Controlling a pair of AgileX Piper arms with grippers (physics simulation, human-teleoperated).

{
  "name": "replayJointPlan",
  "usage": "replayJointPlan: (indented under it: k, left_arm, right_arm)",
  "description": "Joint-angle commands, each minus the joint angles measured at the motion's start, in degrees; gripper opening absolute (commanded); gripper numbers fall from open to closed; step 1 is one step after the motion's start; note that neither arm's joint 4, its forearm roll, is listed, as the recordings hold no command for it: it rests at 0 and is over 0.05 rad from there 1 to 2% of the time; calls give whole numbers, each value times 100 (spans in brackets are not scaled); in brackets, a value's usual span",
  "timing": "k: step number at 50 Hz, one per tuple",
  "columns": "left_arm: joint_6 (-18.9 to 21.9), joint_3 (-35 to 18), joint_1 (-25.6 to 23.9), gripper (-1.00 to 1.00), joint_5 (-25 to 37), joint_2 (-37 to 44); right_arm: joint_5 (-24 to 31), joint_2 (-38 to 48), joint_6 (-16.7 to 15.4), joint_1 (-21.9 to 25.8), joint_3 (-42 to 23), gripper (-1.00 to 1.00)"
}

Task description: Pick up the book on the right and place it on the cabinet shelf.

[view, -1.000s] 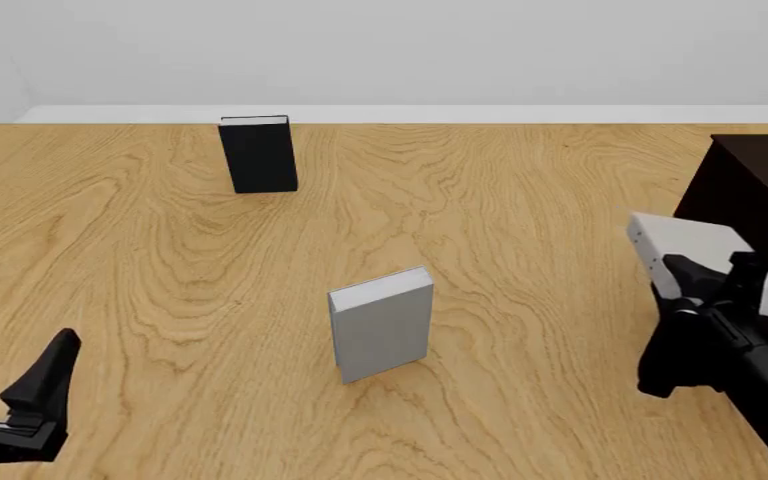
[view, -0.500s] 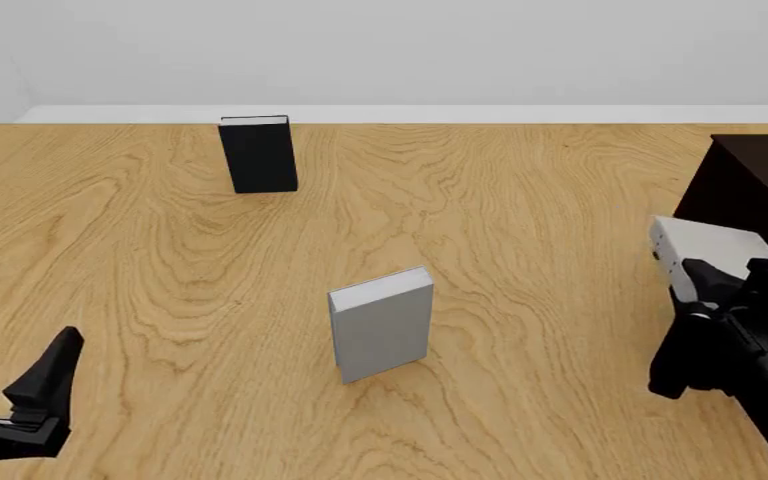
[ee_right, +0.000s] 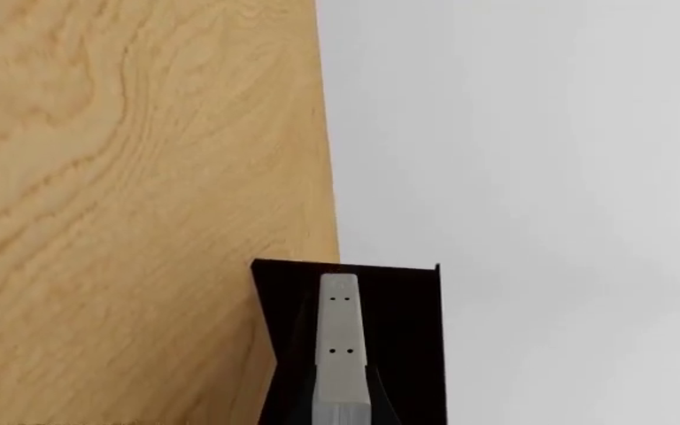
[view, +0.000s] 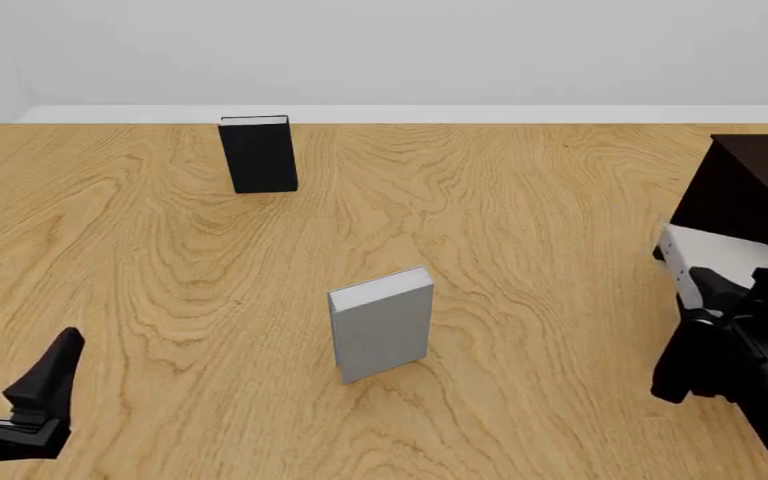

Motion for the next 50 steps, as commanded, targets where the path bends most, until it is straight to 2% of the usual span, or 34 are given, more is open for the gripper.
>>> replayJointPlan:
  k: [1, 2, 9, 19, 30, 31, 41, 50]
  left_arm:
    - [22, -4, -52, 100, 11, 74]
    - [20, -4, -87, 100, 63, 16]
    - [24, -3, -104, 100, 56, 71]
    - [5, -4, -101, 100, 55, 58]
    - [-24, -4, -115, 100, -9, 132]
    - [-20, -4, -101, 100, -12, 138]
    - [-18, -4, -110, 100, -52, 178]
    - [-32, -3, -99, 100, -21, 147]
  right_arm:
    - [-273, 148, 128, -162, -52, -100]
    - [-479, 335, 11, -206, -5, -100]
    - [-492, 394, -10, -267, -70, -100]
    - [-286, 366, 44, -420, -220, -100]
    - [-240, 464, 41, -603, -278, -100]
    - [-327, 540, -40, -619, -247, -100]
    - [-126, 439, 28, -696, -380, -100]
    - [-156, 596, -6, -807, -451, -100]
